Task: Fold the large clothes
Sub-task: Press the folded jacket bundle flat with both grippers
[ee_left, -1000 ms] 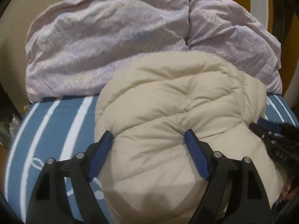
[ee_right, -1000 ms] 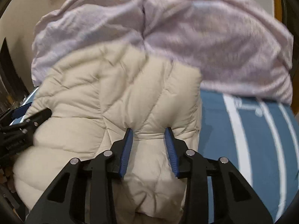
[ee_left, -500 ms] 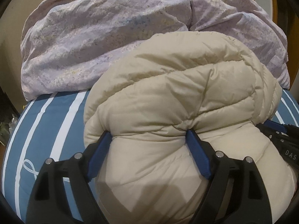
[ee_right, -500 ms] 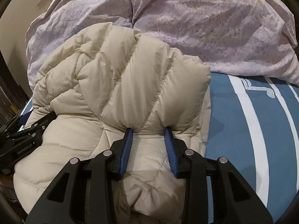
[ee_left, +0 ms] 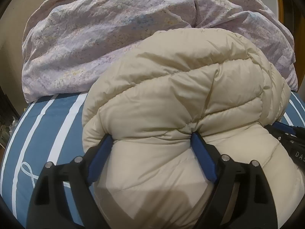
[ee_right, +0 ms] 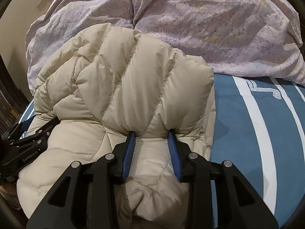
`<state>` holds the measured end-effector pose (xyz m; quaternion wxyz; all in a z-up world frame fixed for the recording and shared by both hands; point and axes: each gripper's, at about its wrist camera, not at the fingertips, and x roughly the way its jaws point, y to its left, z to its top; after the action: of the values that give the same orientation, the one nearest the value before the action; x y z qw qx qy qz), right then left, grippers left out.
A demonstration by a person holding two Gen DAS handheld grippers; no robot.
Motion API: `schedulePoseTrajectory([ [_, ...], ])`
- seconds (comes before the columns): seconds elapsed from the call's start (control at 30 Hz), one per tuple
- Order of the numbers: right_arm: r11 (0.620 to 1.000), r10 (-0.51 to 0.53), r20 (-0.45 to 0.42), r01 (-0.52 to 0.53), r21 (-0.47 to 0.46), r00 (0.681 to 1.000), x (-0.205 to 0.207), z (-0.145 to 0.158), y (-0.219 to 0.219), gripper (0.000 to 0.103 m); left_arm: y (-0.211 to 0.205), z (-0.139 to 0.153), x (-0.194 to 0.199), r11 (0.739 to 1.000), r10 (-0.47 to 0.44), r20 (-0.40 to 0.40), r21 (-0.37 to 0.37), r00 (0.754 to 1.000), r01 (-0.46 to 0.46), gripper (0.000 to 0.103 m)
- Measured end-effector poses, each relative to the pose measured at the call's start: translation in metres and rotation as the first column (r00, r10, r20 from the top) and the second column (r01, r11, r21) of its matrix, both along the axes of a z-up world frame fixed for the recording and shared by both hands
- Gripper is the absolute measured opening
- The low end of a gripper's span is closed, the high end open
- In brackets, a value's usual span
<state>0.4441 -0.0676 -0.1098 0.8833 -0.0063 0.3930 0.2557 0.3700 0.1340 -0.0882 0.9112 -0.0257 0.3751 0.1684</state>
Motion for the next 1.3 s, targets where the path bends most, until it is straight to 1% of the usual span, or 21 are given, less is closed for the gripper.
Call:
schedulePoseTrajectory([
  [0.07,1.000,0.001,0.014,-0.001,0.008,1.000,-0.004,0.007,-0.003,0.037,0.000,0.002,-0.001,1.000,-0.004,-0.003,0.005,1.000,0.004,0.084],
  [0.13,0.999,0.006,0.028,-0.007,0.037,1.000,-0.009,0.016,-0.008,0.040,0.001,0.006,-0.006,1.000,-0.017,0.000,0.013,1.000,0.017,0.084],
  [0.17,0.998,0.009,0.042,-0.012,0.067,0.999,-0.013,0.023,-0.013,0.045,0.001,0.010,-0.009,1.000,-0.019,0.003,0.017,1.000,0.019,0.084],
  [0.2,0.995,0.006,0.063,-0.012,0.101,0.998,-0.015,0.031,-0.018,0.052,0.002,0.014,-0.012,1.000,-0.016,0.007,0.024,1.000,0.016,0.084],
  [0.27,0.988,-0.006,0.099,-0.009,0.152,0.995,-0.017,0.046,-0.025,0.057,0.004,0.024,-0.016,0.999,-0.014,0.021,0.035,1.000,0.013,0.084],
  [0.3,0.984,-0.014,0.109,-0.005,0.176,0.994,-0.015,0.053,-0.027,0.057,0.005,0.030,-0.018,0.999,-0.011,0.035,0.038,0.999,0.010,0.084],
  [0.4,0.980,-0.030,0.107,0.008,0.200,0.994,-0.005,0.066,-0.022,0.057,0.012,0.053,-0.017,0.999,0.015,0.091,0.031,0.996,-0.017,0.084],
  [0.5,0.984,-0.046,0.122,0.024,0.179,0.991,0.010,0.074,-0.006,0.057,0.020,0.065,-0.004,0.999,0.050,0.111,0.013,0.993,-0.052,0.084],
  [0.6,0.991,-0.057,0.138,0.039,0.130,0.989,0.017,0.072,0.008,0.057,0.025,0.064,0.009,0.997,0.078,0.097,0.016,0.992,-0.080,0.084],
  [0.67,0.995,-0.075,0.130,0.067,0.067,0.989,0.026,0.058,0.015,0.057,0.029,0.056,0.019,0.995,0.093,0.080,0.027,0.992,-0.095,0.084],
  [0.73,0.996,-0.088,0.094,0.086,0.030,0.992,0.034,0.040,0.018,0.057,0.030,0.046,0.023,0.995,0.090,0.069,0.028,0.994,-0.092,0.086],
  [0.8,0.996,-0.087,0.078,0.085,0.032,0.993,0.038,0.024,0.016,0.057,0.030,0.036,0.024,0.997,0.073,0.069,0.016,0.995,-0.074,0.087],
  [0.9,0.996,-0.089,0.082,0.088,0.013,0.993,0.041,0.018,0.019,0.057,0.030,0.029,0.027,0.998,0.065,0.077,0.016,0.995,-0.066,0.087],
  [1.1,0.995,-0.094,0.082,0.096,-0.021,0.992,0.046,0.012,0.028,0.058,0.036,0.016,0.035,0.998,0.065,0.065,-0.012,0.996,-0.064,0.088],
  [1.3,0.993,-0.099,0.072,0.103,-0.056,0.992,0.053,0.007,0.035,0.059,0.042,0.007,0.039,0.996,0.077,0.042,-0.045,0.996,-0.075,0.092],
])
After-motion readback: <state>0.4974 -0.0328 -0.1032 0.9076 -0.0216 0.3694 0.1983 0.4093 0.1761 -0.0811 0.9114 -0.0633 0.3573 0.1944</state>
